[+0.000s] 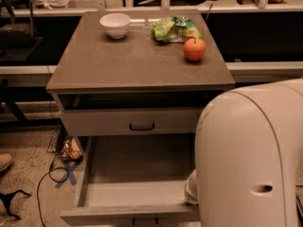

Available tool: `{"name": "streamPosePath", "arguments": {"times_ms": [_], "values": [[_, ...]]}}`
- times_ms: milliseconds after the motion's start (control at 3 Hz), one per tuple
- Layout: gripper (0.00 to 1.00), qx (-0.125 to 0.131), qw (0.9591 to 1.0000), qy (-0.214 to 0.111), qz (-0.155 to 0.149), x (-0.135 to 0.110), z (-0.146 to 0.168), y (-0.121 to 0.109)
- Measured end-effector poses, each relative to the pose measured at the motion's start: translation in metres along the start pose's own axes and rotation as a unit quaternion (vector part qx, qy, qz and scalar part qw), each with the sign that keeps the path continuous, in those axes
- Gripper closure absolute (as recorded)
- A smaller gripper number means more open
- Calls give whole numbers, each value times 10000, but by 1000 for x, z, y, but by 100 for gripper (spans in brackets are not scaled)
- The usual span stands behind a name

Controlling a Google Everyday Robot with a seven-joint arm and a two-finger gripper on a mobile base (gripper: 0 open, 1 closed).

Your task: Open middle drawer

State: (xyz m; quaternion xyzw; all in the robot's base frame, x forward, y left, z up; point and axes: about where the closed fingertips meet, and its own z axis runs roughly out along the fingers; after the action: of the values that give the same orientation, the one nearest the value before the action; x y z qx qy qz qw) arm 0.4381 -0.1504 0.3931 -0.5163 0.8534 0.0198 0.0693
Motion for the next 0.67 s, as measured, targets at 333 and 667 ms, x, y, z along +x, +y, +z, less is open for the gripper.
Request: {"name": "streamPosePath", "arguments": {"times_ms": [333,667], "values": [[100,0,10000,0,1,0,0,0],[100,-5,9984,-28,563,26,-6,4]]}}
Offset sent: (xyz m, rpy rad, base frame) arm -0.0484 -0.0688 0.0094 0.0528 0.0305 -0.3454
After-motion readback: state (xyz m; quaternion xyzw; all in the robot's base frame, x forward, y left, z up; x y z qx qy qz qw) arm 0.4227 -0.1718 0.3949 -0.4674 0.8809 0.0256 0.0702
